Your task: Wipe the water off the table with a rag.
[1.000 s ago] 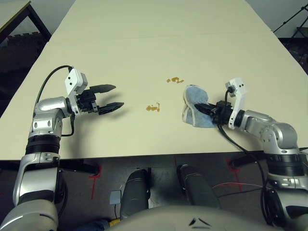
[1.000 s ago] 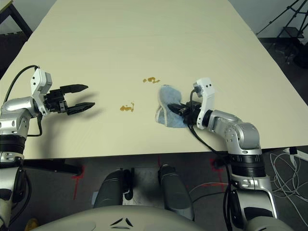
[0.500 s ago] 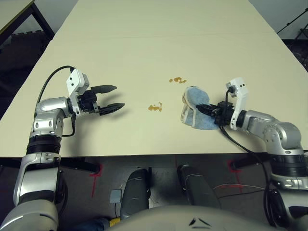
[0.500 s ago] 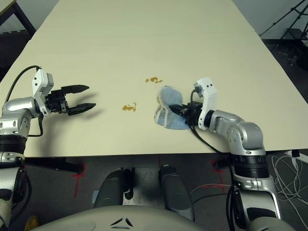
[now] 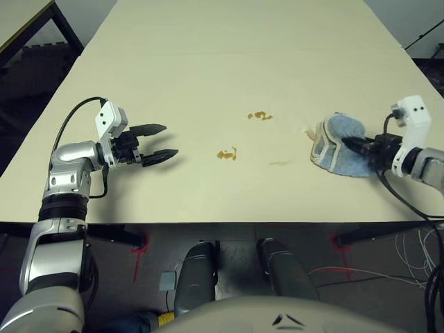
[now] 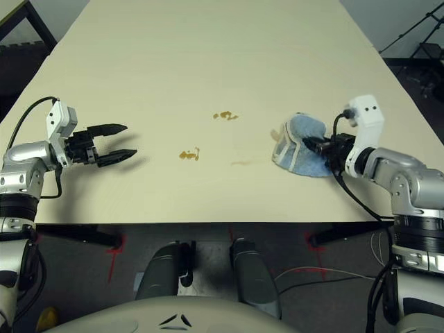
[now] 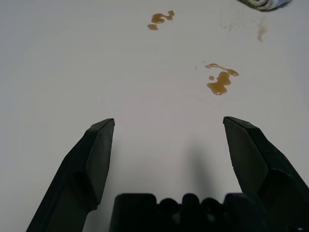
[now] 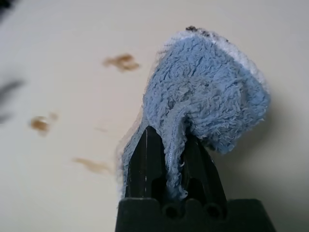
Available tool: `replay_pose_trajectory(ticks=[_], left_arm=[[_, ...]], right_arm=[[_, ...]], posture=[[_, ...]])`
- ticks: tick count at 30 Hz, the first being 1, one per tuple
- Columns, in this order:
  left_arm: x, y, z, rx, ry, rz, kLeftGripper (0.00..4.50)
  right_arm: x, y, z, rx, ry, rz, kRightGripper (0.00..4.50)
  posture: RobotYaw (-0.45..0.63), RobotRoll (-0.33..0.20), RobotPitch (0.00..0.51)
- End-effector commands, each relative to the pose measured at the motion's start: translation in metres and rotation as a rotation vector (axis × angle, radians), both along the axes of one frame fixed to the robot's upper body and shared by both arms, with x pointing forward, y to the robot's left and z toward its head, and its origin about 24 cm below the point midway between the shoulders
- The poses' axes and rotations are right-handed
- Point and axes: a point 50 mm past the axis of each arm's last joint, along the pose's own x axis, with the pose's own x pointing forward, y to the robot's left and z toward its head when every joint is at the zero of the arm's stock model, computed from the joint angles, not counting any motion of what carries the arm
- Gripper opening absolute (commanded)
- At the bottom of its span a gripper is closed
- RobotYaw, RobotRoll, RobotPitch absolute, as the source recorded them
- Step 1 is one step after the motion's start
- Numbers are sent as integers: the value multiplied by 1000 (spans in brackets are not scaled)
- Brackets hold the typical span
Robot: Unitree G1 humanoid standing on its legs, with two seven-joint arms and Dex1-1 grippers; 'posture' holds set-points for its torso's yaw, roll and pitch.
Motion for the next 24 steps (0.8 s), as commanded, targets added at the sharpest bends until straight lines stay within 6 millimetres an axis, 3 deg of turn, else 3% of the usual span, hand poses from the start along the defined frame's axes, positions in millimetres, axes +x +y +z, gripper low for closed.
replay_pose_trajectory(ticks=[1,7,17,24], left_arm=[[-6,13,-5,62,40,10,4500],[-9,16,-3,70,50,1,4500],[-14,15,-5,70,57,-9,4500],[-15,14,-7,66,56,-2,4500]], right_arm=[[-9,34,18,112,-36,126,122],[-14,73,5,139,20,189,121],[-23,98,-51,-73,153,266,120],[-22,123,-65,-114,149,365,118]], posture=[[-210,0,150],[-201,0,152],[-173,0,145],[-171,0,138]])
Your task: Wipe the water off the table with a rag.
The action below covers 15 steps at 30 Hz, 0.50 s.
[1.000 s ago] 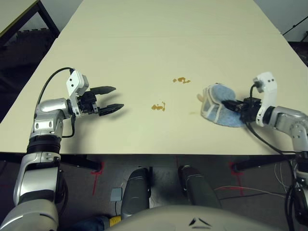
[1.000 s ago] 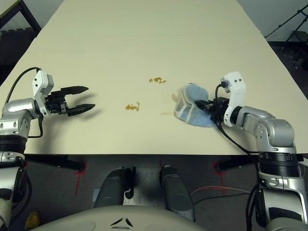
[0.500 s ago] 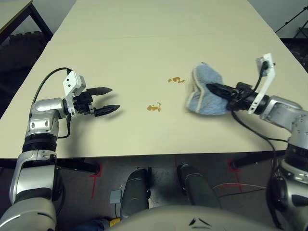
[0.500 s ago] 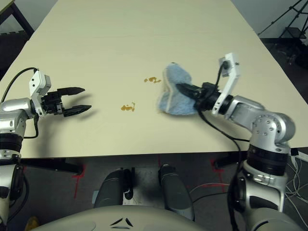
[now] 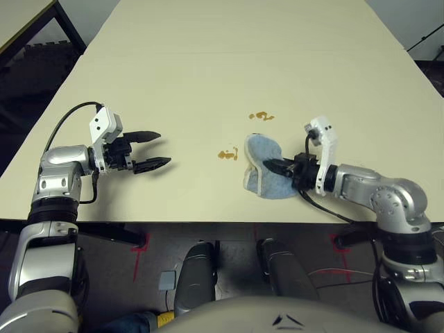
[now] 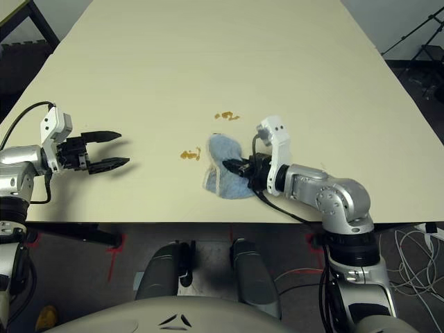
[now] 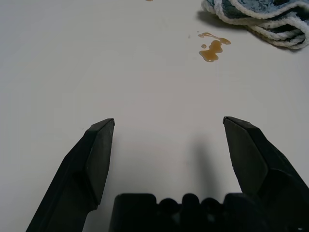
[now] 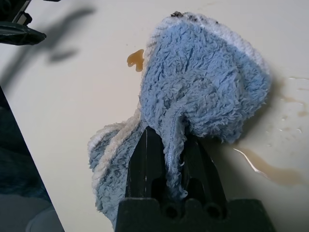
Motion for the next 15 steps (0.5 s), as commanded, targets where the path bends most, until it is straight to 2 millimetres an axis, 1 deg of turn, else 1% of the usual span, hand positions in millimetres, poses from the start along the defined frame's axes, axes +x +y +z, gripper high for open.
replay_pose_trajectory(ticks=[1,5,10,15], left_arm=[[-1,0,1,9,-3,-1,4500],[-1,0,1,6,-5,0,4500],[-1,-2,2,3,-6,-6,4500],[-1,-4,2,-1,-6,-11,4500]], right_arm=[[-3,22,-12,-4,39,81,118],[-1,41,-16,-8,32,135,118],[11,70,-19,-4,13,187,117],[16,94,-22,-15,-5,252,117]], posture=[[-171,0,138],[-170,0,133],[-170,0,133],[-163,0,142]])
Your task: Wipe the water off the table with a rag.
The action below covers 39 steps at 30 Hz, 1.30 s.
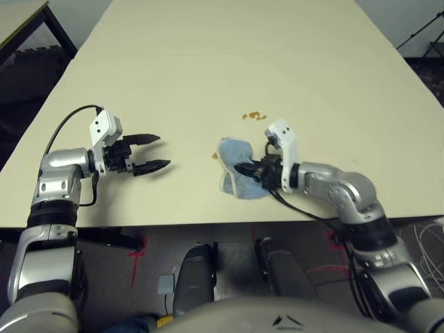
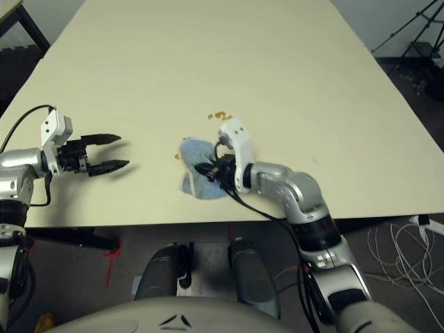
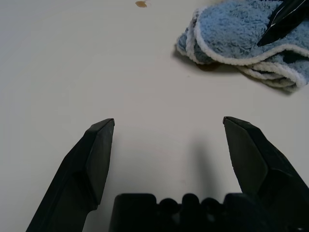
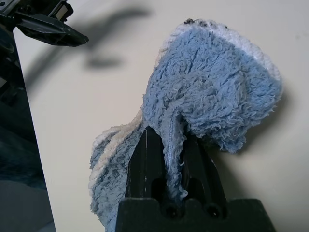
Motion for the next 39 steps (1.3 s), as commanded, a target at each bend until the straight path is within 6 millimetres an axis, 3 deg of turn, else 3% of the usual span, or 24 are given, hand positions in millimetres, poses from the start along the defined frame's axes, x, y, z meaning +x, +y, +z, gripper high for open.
replay_pose_trajectory(ticks=[1,5,9,21,30,34,39], left_arm=[[-2,-1,-2,-4,10,-3,4500],[-4,-2,-3,-5,12,-3,4500],[-5,-3,-4,-8,14,-1,4500],[0,-8,-6,-20,13,-8,4500],[2,-9,-6,-24,11,-11,4500],[3,-9,-5,-24,10,-11,4500],[5,-10,-5,-26,9,-13,4500]], right_arm=[[-4,20,-16,-50,36,64,117],[-1,30,-18,-52,21,80,117],[2,25,-21,-71,11,71,117],[28,-58,-8,-192,-54,-128,117],[24,-118,12,-255,-61,-210,116],[22,-139,35,-146,-49,-248,116],[35,-165,74,10,-125,-382,116]], posture=[[-163,0,142],[-156,0,145],[-157,0,144],[-182,0,145],[-190,0,143],[-196,0,141],[-202,0,137]])
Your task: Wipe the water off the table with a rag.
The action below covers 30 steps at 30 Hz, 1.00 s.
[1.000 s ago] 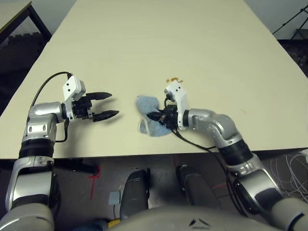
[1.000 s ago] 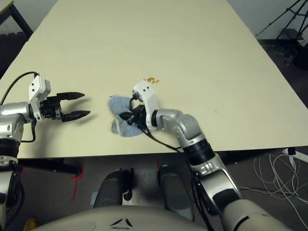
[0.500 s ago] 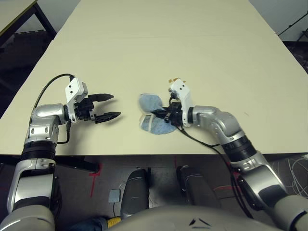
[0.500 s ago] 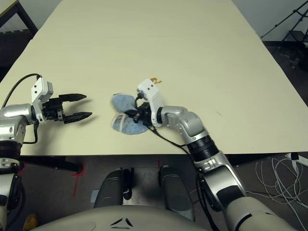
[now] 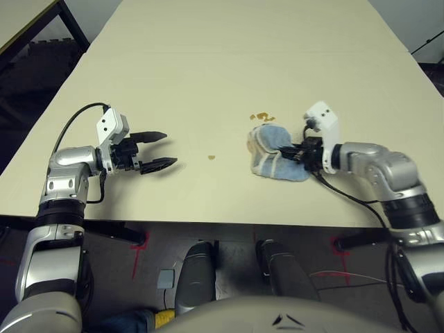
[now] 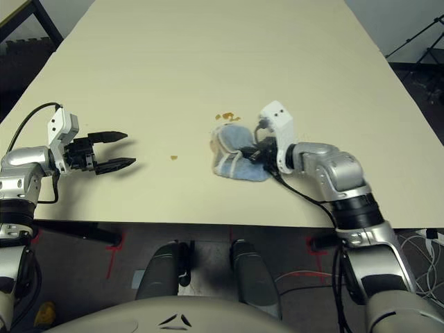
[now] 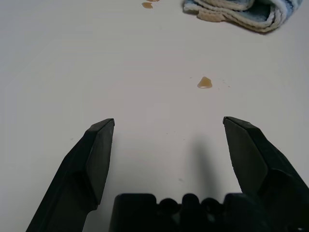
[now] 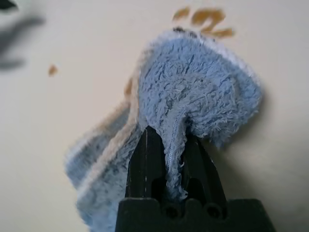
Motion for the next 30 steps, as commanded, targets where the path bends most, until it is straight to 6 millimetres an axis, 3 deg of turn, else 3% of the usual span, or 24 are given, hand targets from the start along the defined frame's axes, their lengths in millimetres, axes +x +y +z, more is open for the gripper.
replay_pose_trajectory(ticks=[1,5,10,19,30], left_arm=[[3,-2,1,11,-4,-14,4500],[4,-2,2,10,-7,-15,4500],[5,-2,2,12,-13,-12,4500],[3,2,4,16,-19,-7,4500],[-3,4,2,20,-13,3,4500]], right_arm=[[11,-20,33,75,-114,-106,116],[26,-30,40,83,-181,-211,116],[47,-19,25,40,-205,-273,116],[69,29,-18,-51,-129,-185,116],[57,99,-41,-27,-54,87,116]], posture=[[-202,0,137],[-203,0,133],[-198,0,128],[-171,0,129],[-155,0,138]])
